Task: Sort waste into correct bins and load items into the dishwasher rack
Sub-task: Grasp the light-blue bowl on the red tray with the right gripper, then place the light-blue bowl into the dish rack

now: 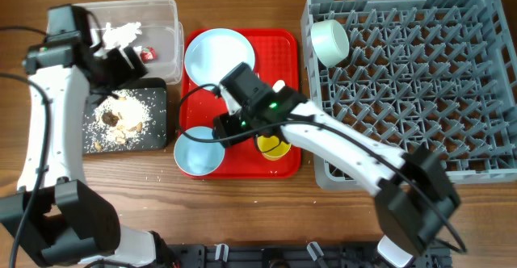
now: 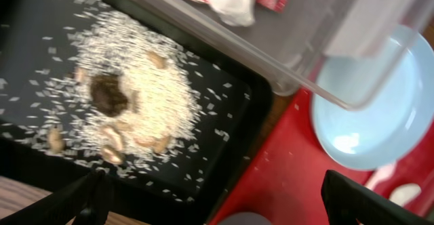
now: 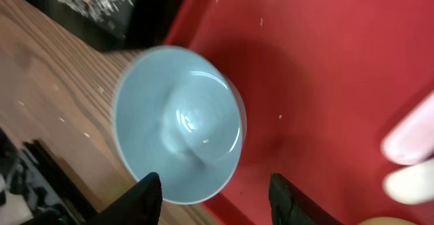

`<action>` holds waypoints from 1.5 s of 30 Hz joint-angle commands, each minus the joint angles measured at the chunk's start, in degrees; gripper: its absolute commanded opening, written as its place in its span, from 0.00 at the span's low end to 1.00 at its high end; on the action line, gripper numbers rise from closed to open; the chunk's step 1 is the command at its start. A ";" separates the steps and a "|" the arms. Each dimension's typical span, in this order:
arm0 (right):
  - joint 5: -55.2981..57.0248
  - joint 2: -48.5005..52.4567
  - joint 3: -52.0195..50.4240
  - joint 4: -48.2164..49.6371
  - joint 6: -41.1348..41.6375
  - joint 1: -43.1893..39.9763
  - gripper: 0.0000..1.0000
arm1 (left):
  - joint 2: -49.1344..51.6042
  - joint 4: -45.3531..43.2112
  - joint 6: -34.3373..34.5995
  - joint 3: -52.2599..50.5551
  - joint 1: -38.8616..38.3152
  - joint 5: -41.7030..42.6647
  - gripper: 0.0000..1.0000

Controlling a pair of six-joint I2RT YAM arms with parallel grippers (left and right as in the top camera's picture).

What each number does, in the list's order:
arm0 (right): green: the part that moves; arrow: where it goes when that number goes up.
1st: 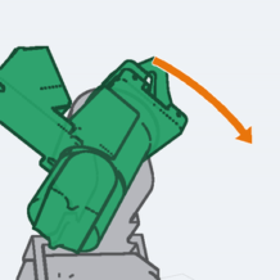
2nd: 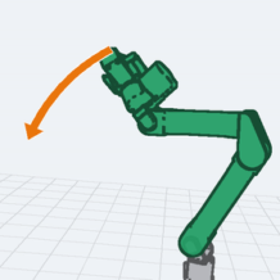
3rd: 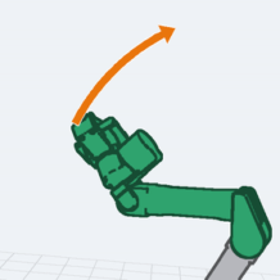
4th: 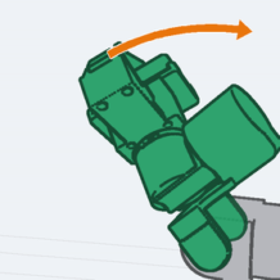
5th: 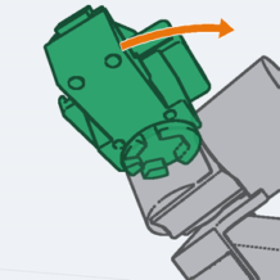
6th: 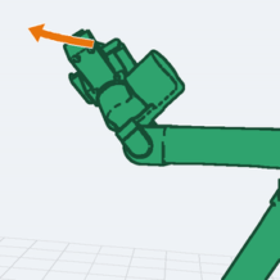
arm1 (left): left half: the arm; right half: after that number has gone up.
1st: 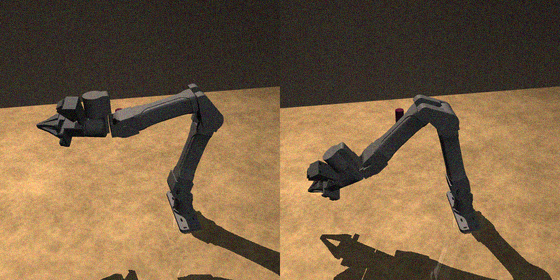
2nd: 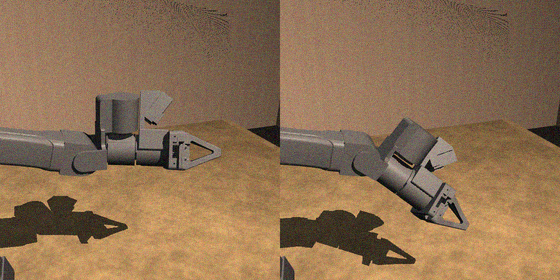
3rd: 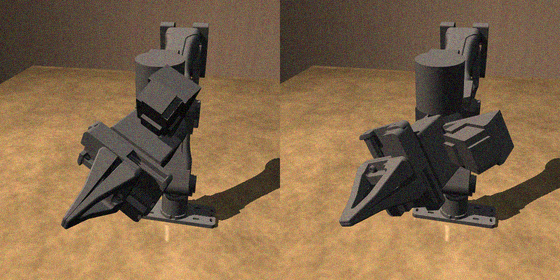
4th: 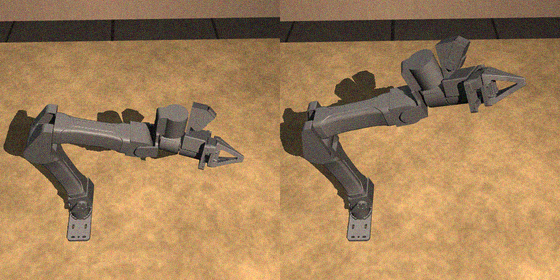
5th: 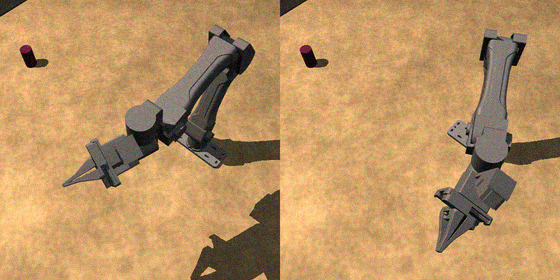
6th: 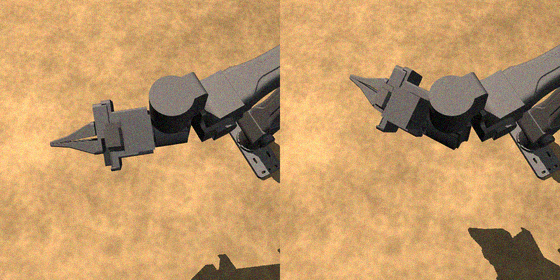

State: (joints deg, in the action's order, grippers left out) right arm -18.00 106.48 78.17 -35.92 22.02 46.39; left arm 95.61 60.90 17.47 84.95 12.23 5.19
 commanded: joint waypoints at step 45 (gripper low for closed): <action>93.26 -14.53 -7.67 -14.27 -0.24 -13.57 0.04 | 0.04 0.00 -0.31 0.76 6.69 -0.79 1.00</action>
State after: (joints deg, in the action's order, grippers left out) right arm 74.24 91.42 73.41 -54.35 24.40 32.80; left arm 95.61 60.90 17.45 84.95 18.76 4.73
